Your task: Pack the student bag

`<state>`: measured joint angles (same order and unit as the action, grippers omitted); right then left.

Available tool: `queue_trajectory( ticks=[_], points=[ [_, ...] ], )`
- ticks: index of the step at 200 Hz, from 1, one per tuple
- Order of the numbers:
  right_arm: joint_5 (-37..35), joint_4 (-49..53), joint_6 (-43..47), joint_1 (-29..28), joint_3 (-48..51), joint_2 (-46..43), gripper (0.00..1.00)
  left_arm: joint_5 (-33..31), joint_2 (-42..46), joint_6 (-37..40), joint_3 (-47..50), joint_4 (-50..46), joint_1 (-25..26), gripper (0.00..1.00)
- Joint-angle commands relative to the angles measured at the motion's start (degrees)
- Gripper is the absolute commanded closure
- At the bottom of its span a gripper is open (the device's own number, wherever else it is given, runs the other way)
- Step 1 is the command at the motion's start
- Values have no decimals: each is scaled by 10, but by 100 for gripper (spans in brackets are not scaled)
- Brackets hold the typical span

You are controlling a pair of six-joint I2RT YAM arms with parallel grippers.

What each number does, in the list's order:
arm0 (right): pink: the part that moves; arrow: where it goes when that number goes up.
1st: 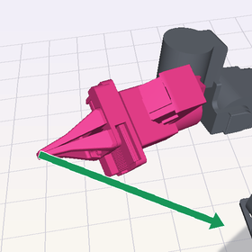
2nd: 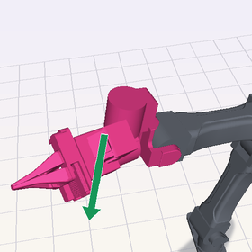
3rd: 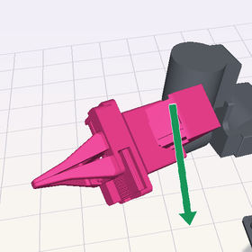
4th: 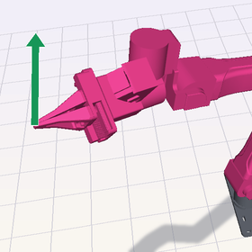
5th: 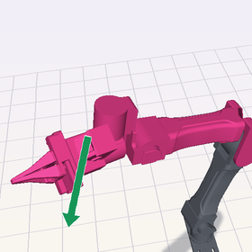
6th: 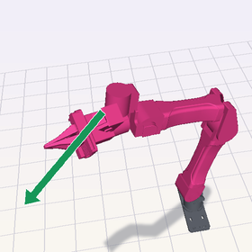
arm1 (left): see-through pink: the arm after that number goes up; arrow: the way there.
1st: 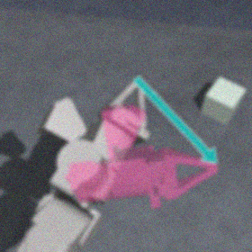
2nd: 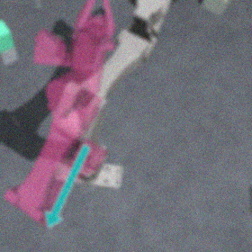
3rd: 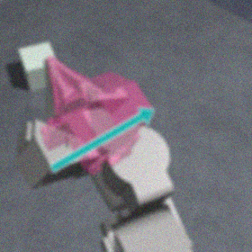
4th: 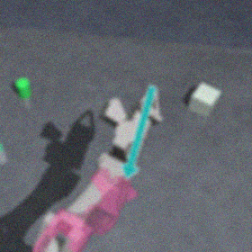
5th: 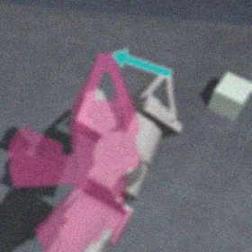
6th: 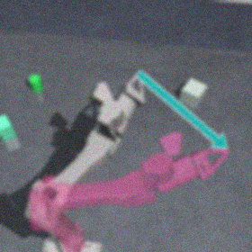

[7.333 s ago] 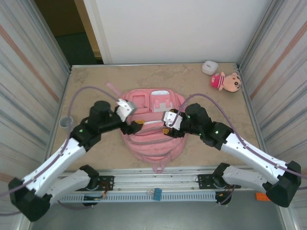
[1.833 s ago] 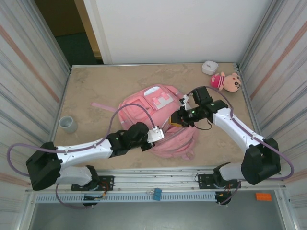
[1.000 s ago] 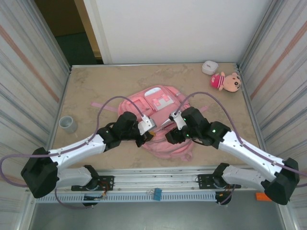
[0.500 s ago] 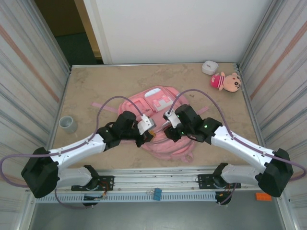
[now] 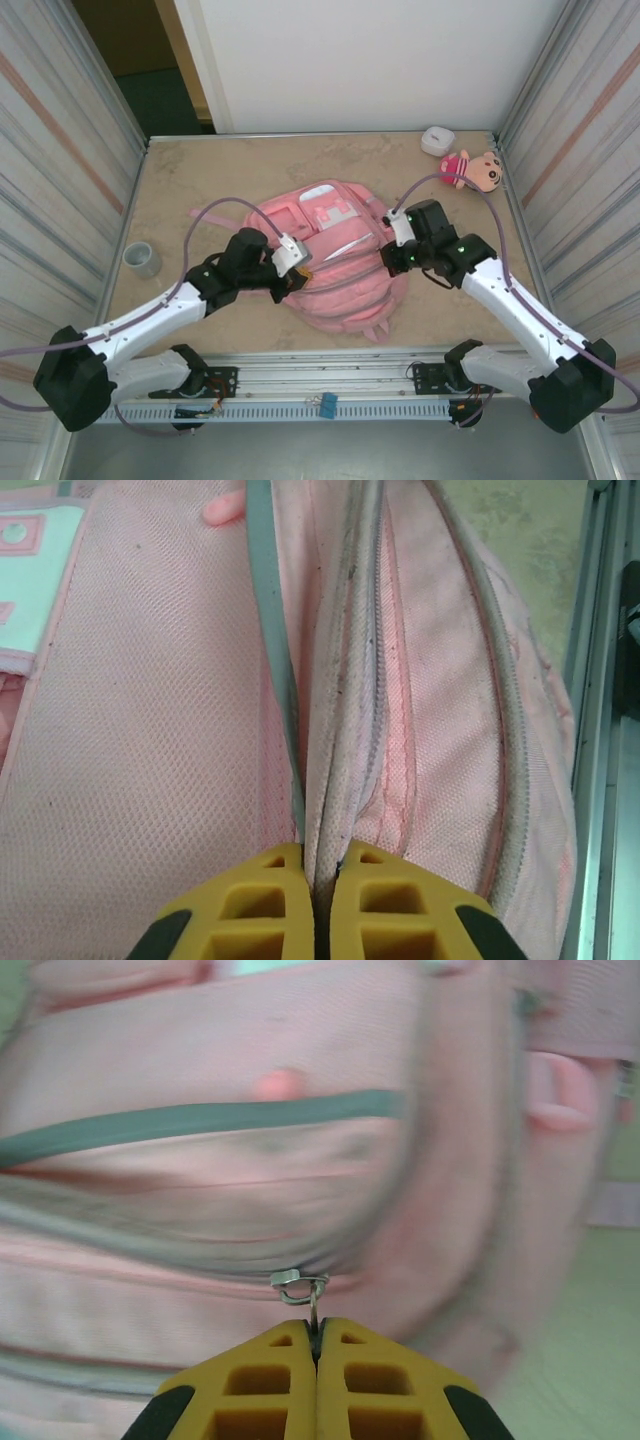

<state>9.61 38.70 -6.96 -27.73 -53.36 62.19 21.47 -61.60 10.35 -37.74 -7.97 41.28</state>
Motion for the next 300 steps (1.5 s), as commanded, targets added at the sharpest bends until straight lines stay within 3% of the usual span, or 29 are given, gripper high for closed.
queue_trajectory(
  ticks=[1, 20, 40, 58, 77, 109, 135, 156, 170, 194, 212, 246, 268, 300],
  points=[
    [16, 56, 19, 33, -25, 12, 100, -41, 48, 24, 14, -40, -15, 100],
    [121, 20, 49, 7, -16, -1, 100, -40, 65, 26, 11, -58, -16, 75],
    [155, -8, 60, -20, -1, -15, 100, -22, 67, 19, -12, -68, 1, 42],
    [176, -3, 61, -23, -3, -13, 100, -82, 51, 12, -44, -61, 52, 32],
    [186, 1, 60, -31, -3, -15, 100, -119, 9, 15, -79, -38, 94, 30],
    [187, -1, 57, -36, -3, -24, 100, -142, -98, 17, -135, 8, 125, 33],
    [188, -9, 53, -36, 4, -32, 100, -154, -177, 26, -170, 31, 139, 46],
    [171, -14, 47, -26, 14, -33, 100, -144, -206, 36, -182, 35, 143, 70],
    [133, -25, 32, -10, 25, -30, 100, -140, -200, 51, -175, 35, 144, 100],
    [7, -71, -32, 17, 52, -8, 100, -46, -162, 119, -140, 49, 145, 100],
    [-13, -121, -77, 37, 66, 22, 100, 8, -143, 150, -119, 54, 145, 100],
    [-26, -205, -103, 42, 64, 74, 100, 46, -129, 209, -111, 14, 145, 100],
    [-4, -243, -110, 42, 57, 100, 100, 41, -129, 214, -111, 9, 141, 100],
    [-22, -250, -115, 47, 44, 112, 100, -44, -125, 197, -94, 44, 117, 100]
  ],
)
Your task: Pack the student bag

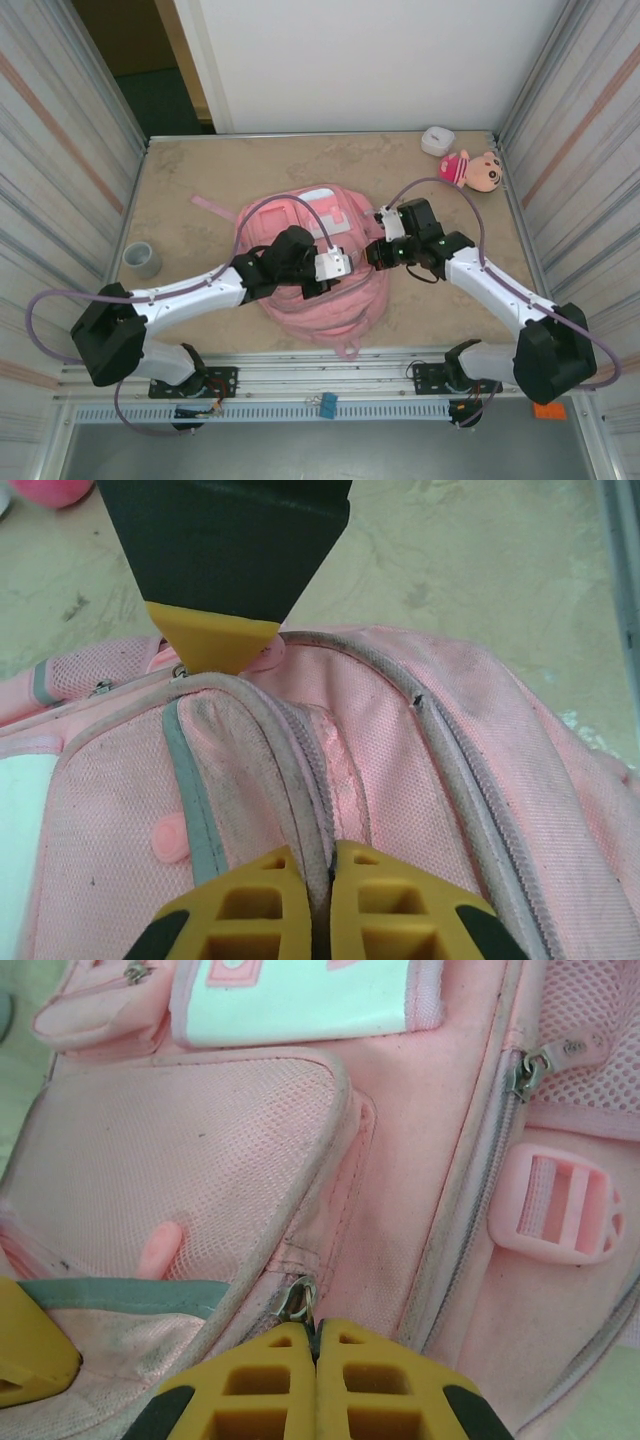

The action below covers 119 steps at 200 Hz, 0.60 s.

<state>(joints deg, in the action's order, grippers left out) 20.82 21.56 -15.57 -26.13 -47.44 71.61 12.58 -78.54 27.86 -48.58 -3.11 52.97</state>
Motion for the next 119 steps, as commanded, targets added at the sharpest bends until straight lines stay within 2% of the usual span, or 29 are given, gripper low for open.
queue_trajectory(
  ticks=[1, 30, 46, 52, 68, 78, 87, 90, 92, 96, 119],
  points=[
    [-135, -79, -30, 31, -15, 18, 100, 45, 45, 22, 14, -3, -2, 100],
    [-182, -64, -59, 48, -19, 16, 100, 89, 35, 52, 9, 25, -69, 98],
    [-211, -49, -73, 54, -10, 7, 100, 91, 18, 74, -23, -1, -91, 91],
    [-209, -51, -72, 56, -5, 3, 88, 88, 12, 79, -34, -10, -98, 83],
    [-193, -50, -61, 59, 7, -18, 51, 90, 10, 70, -47, -18, -112, 51],
    [-192, -40, -51, 61, 11, -39, 30, 90, 24, 30, -43, -7, -118, 36],
    [-204, -32, -43, 61, 16, -60, 17, 100, 46, -27, -32, 11, -129, 22],
    [-210, -31, -40, 62, 19, -70, 8, 103, 54, -43, -29, 16, -133, 16],
    [-214, -31, -37, 63, 21, -77, 1, 102, 60, -55, -26, 19, -135, 8],
    [-222, -30, -32, 66, 26, -89, 1, 94, 72, -78, -21, 25, -139, 2],
    [-248, -45, -13, 122, 59, -170, 1, -47, 153, -176, 24, 45, -151, 1]
  ],
)
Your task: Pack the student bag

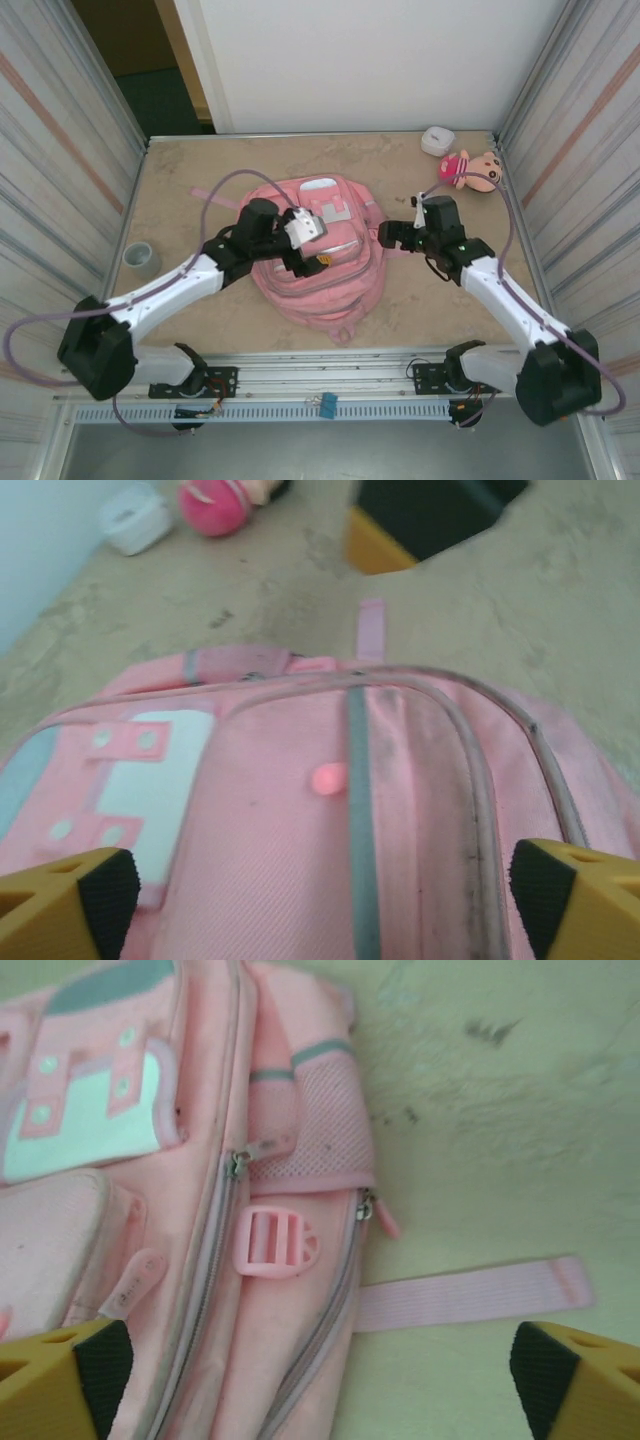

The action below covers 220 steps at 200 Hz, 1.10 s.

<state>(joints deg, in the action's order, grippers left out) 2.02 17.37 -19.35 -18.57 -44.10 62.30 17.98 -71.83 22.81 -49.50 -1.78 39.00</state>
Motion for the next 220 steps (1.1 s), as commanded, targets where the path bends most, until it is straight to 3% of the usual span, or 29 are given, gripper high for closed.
queue_trajectory(
  ticks=[1, 17, 37, 59, 82, 104, 127, 141, 165, 179, 191, 203, 216, 220],
  points=[
    [-60, -4, 26, 49, 27, -80, 1, -107, 89, -130, 35, 33, -12, 1],
    [-42, -24, 33, 110, 48, -113, 1, -240, 143, -183, 68, 36, -28, 1],
    [6, -79, 62, 185, 91, -137, 1, -358, 195, -241, 116, 35, -68, 1],
    [62, -194, 104, 246, 165, -135, 1, -414, 238, -287, 187, 69, -132, 1],
    [112, -289, 103, 297, 207, -84, 1, -421, 266, -275, 268, 167, -177, 1],
    [105, -390, 99, 306, 233, -22, 1, -422, 234, -234, 307, 233, -203, 1],
    [83, -494, 102, 303, 244, 64, 1, -432, 134, -185, 322, 304, -224, 1],
    [81, -563, 111, 292, 248, 120, 1, -389, 69, -178, 325, 367, -249, 1],
    [150, -621, 144, 264, 224, 203, 1, -343, -53, -114, 357, 596, -267, 1],
    [101, -677, 186, 217, 230, 257, 1, -314, -106, -111, 363, 636, -273, 1],
    [90, -687, 159, 236, 235, 261, 1, -308, -158, -128, 386, 739, -290, 1],
    [88, -663, 146, 243, 219, 263, 1, -316, -176, -165, 371, 731, -322, 1],
    [40, -635, 154, 221, 210, 258, 1, -277, -136, -223, 270, 462, -365, 1],
    [39, -643, 154, 221, 213, 260, 1, -258, -147, -224, 254, 455, -376, 1]
  ],
)
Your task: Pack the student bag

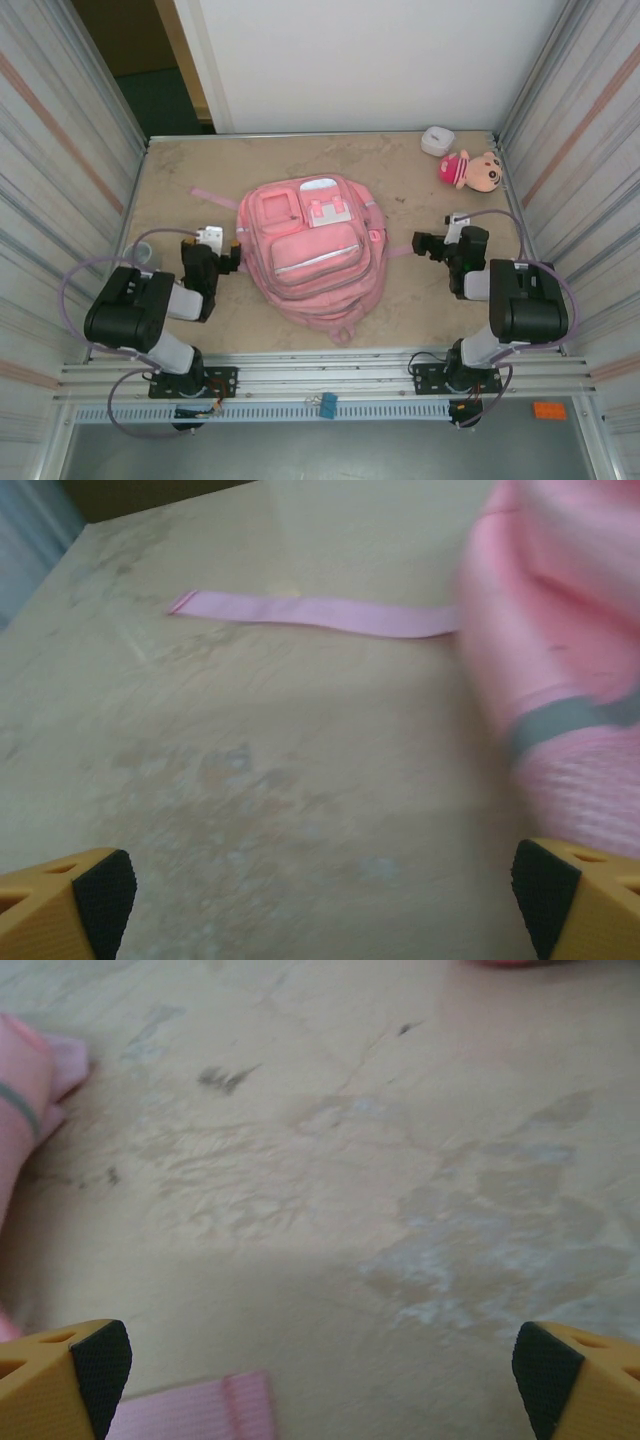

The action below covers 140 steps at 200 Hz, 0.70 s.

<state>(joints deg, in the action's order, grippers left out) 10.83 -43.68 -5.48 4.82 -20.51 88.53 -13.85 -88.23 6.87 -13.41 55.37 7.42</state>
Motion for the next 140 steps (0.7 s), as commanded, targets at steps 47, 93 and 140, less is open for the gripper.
queue_trajectory(
  ticks=[47, 93, 140],
  points=[
    [-47, -29, 12, -9, -26, -1, 1, 50, 19, -50, -89, -81, -46, 1],
    [-50, -29, 12, -10, -25, -1, 1, 49, 17, -50, -89, -79, -45, 1],
    [-49, -29, 12, -11, -25, -1, 1, 49, 16, -49, -89, -78, -45, 1]
  ],
)
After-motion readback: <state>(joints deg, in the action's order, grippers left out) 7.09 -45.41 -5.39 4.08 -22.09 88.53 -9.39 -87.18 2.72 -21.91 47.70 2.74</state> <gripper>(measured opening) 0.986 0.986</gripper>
